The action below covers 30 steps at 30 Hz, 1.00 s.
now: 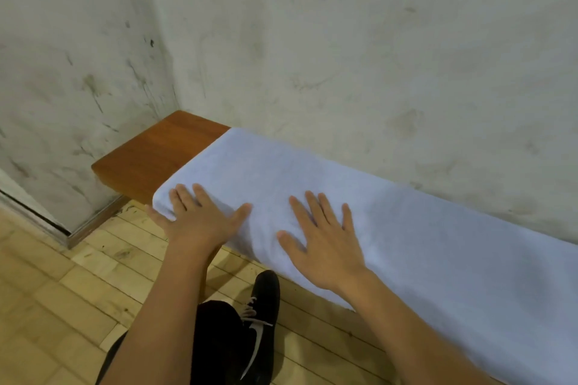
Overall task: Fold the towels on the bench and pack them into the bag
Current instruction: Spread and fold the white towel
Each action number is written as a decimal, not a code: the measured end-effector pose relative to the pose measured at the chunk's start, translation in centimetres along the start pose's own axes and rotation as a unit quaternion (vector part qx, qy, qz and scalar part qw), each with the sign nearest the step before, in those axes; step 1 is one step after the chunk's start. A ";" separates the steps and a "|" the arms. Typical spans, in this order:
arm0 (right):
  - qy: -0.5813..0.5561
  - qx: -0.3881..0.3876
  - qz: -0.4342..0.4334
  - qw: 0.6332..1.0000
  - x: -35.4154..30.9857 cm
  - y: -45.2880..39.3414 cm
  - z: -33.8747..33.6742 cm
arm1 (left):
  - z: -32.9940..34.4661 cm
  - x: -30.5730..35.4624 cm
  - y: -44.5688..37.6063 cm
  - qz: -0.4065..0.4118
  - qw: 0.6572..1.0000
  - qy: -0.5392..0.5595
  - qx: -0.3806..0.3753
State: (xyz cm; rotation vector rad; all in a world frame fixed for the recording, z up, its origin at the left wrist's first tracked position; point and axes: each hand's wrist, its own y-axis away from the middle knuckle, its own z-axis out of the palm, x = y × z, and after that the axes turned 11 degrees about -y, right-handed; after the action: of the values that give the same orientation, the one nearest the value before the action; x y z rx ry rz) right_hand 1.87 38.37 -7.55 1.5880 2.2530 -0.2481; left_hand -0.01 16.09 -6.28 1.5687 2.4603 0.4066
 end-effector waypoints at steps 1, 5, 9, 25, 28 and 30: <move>-0.015 0.003 -0.002 1.000 0.1 0.1 -0.3 | -0.2 0.0 0.3 0.000 1.000 -0.005 0.000; -0.013 0.041 0.036 0.998 2.3 -0.9 -2.0 | -0.5 -0.4 0.5 0.015 1.000 0.005 0.011; 0.008 0.080 0.154 0.985 7.3 -2.1 -4.3 | -0.2 0.0 -0.3 0.092 0.995 0.028 0.026; -0.026 0.181 0.334 0.925 20.0 4.6 -8.8 | 1.2 12.2 5.5 0.343 0.931 -0.048 0.114; -0.005 0.172 0.324 0.930 20.7 5.9 -9.4 | 1.5 15.3 6.8 0.395 0.907 -0.059 0.129; 0.018 0.140 0.327 0.934 21.3 6.9 -9.7 | 1.5 17.2 7.8 0.421 0.896 -0.049 0.130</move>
State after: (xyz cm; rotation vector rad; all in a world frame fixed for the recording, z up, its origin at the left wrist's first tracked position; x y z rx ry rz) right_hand 0.08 62.70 -6.66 2.4000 1.6284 -0.3633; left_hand -0.11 35.05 -5.40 2.6517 1.6785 0.0947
